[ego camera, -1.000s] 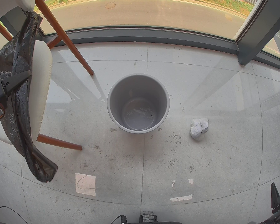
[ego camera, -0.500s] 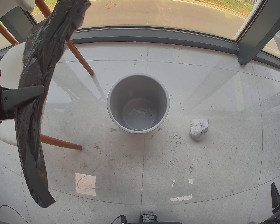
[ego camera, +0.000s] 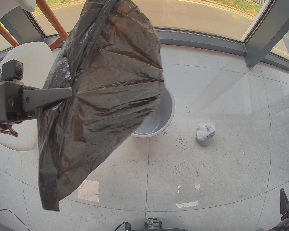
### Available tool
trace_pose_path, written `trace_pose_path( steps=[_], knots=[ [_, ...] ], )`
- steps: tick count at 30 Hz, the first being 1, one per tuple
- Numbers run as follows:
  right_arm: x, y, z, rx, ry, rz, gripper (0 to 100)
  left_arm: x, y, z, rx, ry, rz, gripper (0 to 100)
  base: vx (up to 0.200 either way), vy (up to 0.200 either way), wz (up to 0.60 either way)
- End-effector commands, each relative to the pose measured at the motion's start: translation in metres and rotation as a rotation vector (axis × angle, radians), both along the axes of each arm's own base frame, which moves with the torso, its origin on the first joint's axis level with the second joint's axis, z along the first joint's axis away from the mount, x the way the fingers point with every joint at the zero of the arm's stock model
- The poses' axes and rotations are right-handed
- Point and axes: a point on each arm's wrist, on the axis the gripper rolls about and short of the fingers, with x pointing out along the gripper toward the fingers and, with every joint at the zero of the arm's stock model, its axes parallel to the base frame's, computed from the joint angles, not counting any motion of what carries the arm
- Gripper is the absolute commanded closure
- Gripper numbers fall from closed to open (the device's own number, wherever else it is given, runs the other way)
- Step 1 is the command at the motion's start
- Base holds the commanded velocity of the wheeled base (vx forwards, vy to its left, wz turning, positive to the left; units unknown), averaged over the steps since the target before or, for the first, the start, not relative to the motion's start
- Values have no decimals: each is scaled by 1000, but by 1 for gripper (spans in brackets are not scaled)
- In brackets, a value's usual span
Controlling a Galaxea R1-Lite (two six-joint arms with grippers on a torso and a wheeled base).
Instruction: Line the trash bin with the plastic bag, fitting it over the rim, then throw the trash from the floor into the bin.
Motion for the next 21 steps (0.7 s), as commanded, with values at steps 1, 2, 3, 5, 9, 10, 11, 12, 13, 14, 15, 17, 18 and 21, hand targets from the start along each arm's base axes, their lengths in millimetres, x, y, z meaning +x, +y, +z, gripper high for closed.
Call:
trace_pose_path(
  steps=[1, 2, 3, 5, 9, 10, 11, 12, 13, 14, 15, 17, 18, 21],
  knots=[
    [1, 0, -5, 0, 14, -1, 0, 38, -7, -23, 11, 67, -1, 100, 0, 0, 0],
    [1, 0, -5, 0, 14, -1, 0, 41, -7, -24, 11, 65, 0, 100, 0, 0, 0],
    [1, 0, -5, 0, 14, -1, 0, 45, -7, -24, 9, 58, 5, 100, 0, 0, 0],
    [1, 0, -5, 0, 14, -1, 0, 51, -7, -22, 6, 41, 9, 100, 0, 0, 0],
    [1, 0, -5, 0, 14, -1, 0, 62, -5, -16, -4, 24, 48, 100, 0, 0, 0],
    [1, 0, -5, 0, 15, -1, 0, 63, -4, -15, -6, 22, 54, 100, 0, 0, 0],
    [1, 0, -5, 0, 15, -1, 0, 63, -4, -15, -6, 22, 54, 100, 0, 0, 0],
    [1, 0, -5, 0, 14, -1, 0, 65, -1, -6, -31, 24, 121, 100, 0, 0, 0],
    [1, 0, -5, 0, 15, -1, 0, 64, -1, -3, -40, 28, 134, 100, 0, 0, 0],
    [1, 0, -5, 0, 14, -1, 0, 64, -1, 0, -50, 39, 146, 100, 0, 0, 0],
    [1, 0, -5, 0, 14, -1, 0, 64, -1, 4, -60, 53, 149, 100, 0, 0, 0],
    [1, 0, -5, 0, 14, -1, 0, 65, -1, 8, -73, 66, 155, 100, 0, 0, 0],
    [1, 0, -5, 0, 14, -1, 0, 65, -1, 11, -77, 55, 157, 100, 0, 0, 0],
    [1, 0, -5, 0, 15, -1, 0, 68, -2, 19, -85, 32, 164, 100, 0, 0, 0]
  ],
)
